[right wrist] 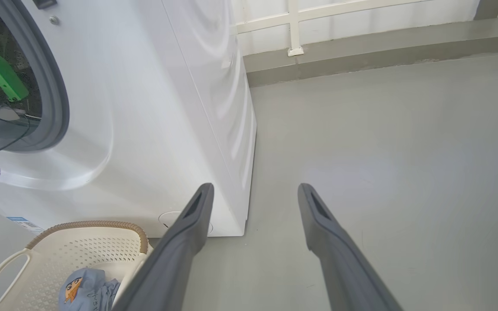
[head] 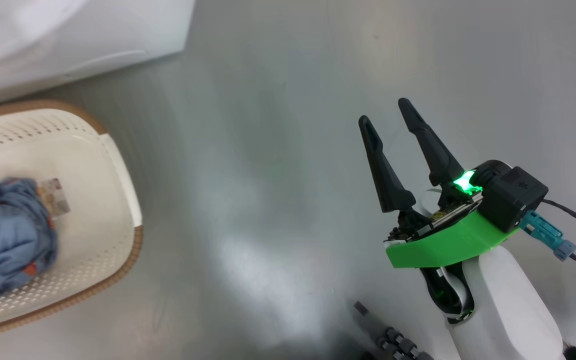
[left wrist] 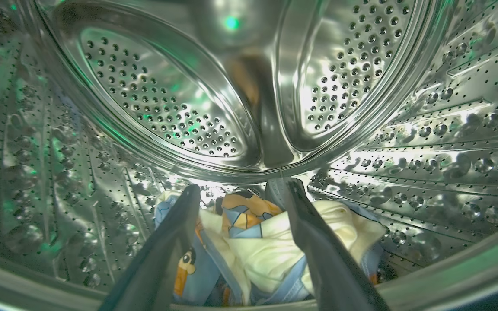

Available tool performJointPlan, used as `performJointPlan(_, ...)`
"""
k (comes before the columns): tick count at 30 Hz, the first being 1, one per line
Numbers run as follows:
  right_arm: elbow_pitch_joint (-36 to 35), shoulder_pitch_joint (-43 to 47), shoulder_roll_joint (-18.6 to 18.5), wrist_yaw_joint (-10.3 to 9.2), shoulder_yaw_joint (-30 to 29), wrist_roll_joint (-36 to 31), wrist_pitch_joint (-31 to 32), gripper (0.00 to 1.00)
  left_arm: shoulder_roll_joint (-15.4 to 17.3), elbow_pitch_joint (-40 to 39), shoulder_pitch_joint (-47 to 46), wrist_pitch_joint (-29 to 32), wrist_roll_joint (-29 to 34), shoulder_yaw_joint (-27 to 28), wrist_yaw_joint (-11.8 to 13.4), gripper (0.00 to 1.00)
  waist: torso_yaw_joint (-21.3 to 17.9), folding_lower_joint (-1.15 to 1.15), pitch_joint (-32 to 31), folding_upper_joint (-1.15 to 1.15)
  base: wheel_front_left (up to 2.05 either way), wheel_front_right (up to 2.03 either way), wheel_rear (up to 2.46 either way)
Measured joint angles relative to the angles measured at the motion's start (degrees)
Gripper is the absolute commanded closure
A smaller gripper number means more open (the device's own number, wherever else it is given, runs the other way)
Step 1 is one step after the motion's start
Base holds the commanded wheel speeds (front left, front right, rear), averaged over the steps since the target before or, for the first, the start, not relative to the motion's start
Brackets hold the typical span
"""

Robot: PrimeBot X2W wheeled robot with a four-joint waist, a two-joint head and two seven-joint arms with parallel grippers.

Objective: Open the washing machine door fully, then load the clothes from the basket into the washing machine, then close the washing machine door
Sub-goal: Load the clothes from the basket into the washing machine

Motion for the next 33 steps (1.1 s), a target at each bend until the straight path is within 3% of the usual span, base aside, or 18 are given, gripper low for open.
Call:
performJointPlan(9,0.52,3.25,-0.01,0.00,-1.96,-2.72,0.00,0.00,-1.23,-11.79,15.75,-4.70,-3.10,2.55,3.98,0.00,2.28,0.00,-4.25,0.00,0.00,0.00,0.00)
performJointPlan(19,0.45,7.01,-0.19,0.00,-4.48,-4.90,0.00,0.00,-4.12,-31.74,43.02,-7.64,-4.82,5.33,11.55,0.00,5.46,0.00,-10.23,0.00,0.00,0.00,0.00)
performJointPlan(28,0.44,11.97,-1.03,0.00,-7.75,-6.91,0.00,0.00,-9.15,-41.32,59.95,-8.29,-2.24,3.38,13.83,0.00,9.02,0.00,-16.52,0.00,0.00,0.00,0.00)
performJointPlan(33,0.55,14.47,-1.30,0.00,-8.23,-7.70,0.00,0.00,-12.40,-43.00,66.25,-8.29,-1.78,2.37,13.73,0.00,10.86,0.00,-20.57,0.00,0.00,0.00,0.00)
